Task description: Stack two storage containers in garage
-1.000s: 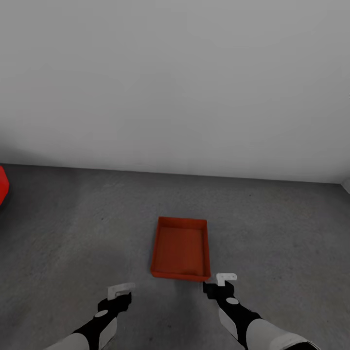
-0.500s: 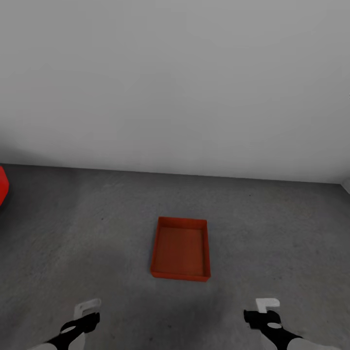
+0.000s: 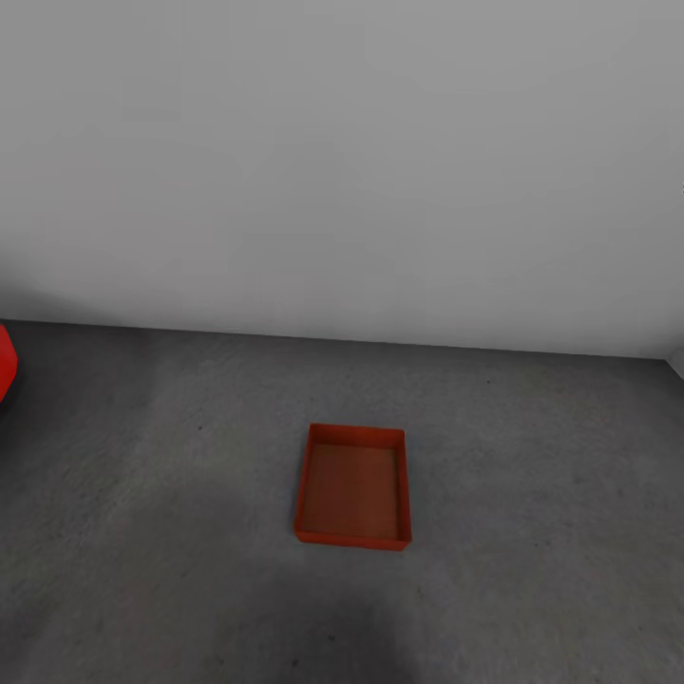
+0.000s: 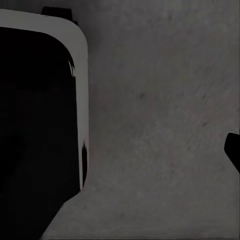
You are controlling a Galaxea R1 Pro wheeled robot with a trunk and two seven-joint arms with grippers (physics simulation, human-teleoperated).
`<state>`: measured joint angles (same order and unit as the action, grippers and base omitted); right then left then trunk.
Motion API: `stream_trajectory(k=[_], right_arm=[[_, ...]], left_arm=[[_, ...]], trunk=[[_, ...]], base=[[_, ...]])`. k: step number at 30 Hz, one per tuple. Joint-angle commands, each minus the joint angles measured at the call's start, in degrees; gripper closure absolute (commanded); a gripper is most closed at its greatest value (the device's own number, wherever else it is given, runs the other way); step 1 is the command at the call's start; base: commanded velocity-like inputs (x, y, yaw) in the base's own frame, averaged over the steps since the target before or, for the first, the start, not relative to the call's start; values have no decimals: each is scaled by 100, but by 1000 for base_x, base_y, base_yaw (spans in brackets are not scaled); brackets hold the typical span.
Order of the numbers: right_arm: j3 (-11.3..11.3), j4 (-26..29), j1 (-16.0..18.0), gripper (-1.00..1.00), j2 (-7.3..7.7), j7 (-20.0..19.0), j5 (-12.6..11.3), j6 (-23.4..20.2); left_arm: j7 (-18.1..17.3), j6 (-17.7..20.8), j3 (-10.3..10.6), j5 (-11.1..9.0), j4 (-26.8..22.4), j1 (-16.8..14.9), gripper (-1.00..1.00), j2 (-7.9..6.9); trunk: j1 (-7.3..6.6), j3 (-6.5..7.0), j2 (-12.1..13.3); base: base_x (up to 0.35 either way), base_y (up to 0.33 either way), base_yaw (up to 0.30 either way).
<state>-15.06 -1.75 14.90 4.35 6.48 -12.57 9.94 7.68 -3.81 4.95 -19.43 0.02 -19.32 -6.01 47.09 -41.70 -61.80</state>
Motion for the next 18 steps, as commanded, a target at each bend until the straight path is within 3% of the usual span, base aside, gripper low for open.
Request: stream_trajectory(k=[1,9,12,13,18], right_arm=[[-50,-18,-39,-100,-6,2,-53,35],[-53,-18,-116,-100,-17,-1,-44,34],[-55,-18,-134,-100,-153,5,-47,34],[-55,-18,-136,-100,-277,8,-46,29],[-55,-18,-136,-100,-301,10,-44,26]], left_arm=[[-6,69,50,-45,1,49,-100,19],[-37,180,48,-32,-14,142,-100,71],[-30,-36,41,-35,-13,146,-100,72],[-31,-71,48,-15,-19,146,-100,73],[-37,-82,49,-3,-28,147,-100,73]], trunk=[[0,-3,-2],[0,-3,-2],[0,7,-2],[0,15,-2],[0,58,-2]], base=[[0,0,0],[0,0,0],[0,0,0],[0,0,0],[0,0,0]])
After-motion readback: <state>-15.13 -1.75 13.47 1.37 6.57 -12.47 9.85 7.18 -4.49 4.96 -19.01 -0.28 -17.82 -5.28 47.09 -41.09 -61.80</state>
